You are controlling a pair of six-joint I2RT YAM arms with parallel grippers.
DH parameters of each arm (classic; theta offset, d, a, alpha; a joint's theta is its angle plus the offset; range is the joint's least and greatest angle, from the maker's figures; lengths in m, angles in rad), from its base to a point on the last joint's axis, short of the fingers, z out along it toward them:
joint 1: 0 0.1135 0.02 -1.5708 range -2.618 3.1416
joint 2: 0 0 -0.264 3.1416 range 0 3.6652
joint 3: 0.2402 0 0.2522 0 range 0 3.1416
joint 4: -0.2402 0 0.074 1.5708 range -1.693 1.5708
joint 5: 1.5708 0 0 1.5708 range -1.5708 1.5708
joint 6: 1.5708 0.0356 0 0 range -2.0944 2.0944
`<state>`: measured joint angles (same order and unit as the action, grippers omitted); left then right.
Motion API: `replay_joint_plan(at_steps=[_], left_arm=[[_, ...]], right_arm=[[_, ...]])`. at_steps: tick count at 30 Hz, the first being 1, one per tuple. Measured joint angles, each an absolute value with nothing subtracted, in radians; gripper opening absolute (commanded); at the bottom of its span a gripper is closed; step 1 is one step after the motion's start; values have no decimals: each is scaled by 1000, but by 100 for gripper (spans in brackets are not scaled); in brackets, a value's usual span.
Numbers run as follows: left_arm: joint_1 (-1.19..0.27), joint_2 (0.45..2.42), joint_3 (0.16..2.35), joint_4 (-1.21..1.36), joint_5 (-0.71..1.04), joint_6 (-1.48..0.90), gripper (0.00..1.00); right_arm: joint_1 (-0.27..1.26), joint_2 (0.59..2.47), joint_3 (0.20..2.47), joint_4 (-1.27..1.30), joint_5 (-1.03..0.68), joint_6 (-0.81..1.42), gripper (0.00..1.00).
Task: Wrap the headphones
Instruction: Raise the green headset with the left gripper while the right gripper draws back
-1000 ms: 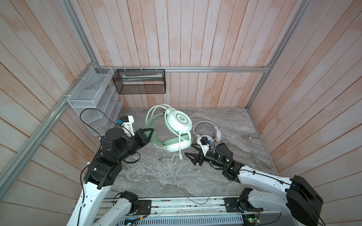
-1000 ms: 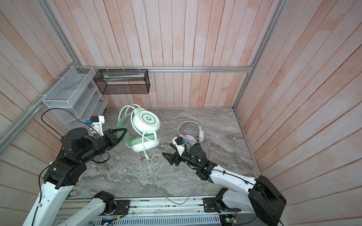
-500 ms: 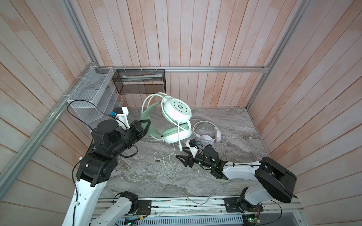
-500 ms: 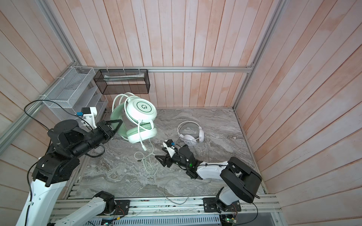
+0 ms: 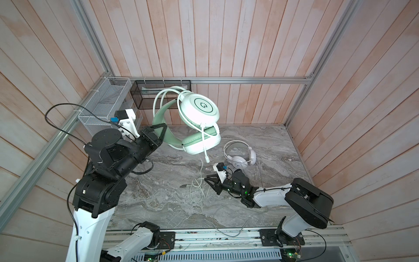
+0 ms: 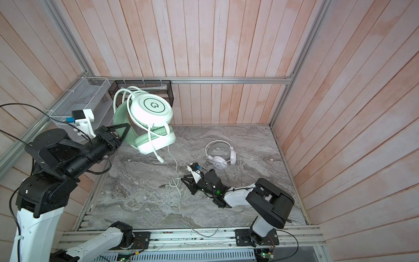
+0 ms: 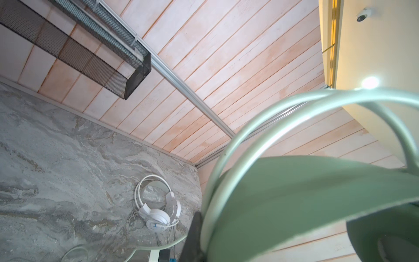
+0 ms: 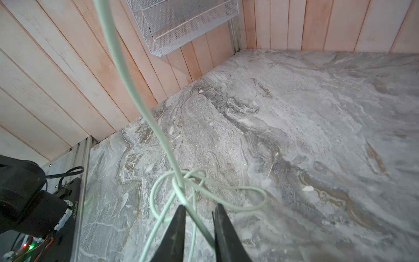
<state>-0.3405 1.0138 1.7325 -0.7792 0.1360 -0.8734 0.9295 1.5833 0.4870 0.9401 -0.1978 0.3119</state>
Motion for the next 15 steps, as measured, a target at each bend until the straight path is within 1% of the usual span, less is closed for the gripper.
replay_joint_plan(at_steps=[2,4,7,9,11,13,14,15], left_arm=[[-340,1031,1769,-781,117,-868,0],[-340,1038,1789,-783,102,-865,0],[-340,1041,1808,-793,72,-857,0],[-340,1041,1814,-797,52,-853,0],[-340,1042,1819,-798,35,-847,0],[-340,1041,1820,-800,19,-844,0],[-340,1042,1819,-801,17,-842,0],[-339,1042,1819,-802,17,-842,0]], right_arm=[[939,1556,436,935,-159,323,19],[946,1512,375,929,-115,337,14],[949,1443,303,903,-52,360,13],[949,1391,279,852,-11,374,10],[950,1321,273,775,38,387,10],[950,1240,273,715,72,390,16],[950,1185,274,688,79,385,24],[950,1137,276,672,80,376,35]])
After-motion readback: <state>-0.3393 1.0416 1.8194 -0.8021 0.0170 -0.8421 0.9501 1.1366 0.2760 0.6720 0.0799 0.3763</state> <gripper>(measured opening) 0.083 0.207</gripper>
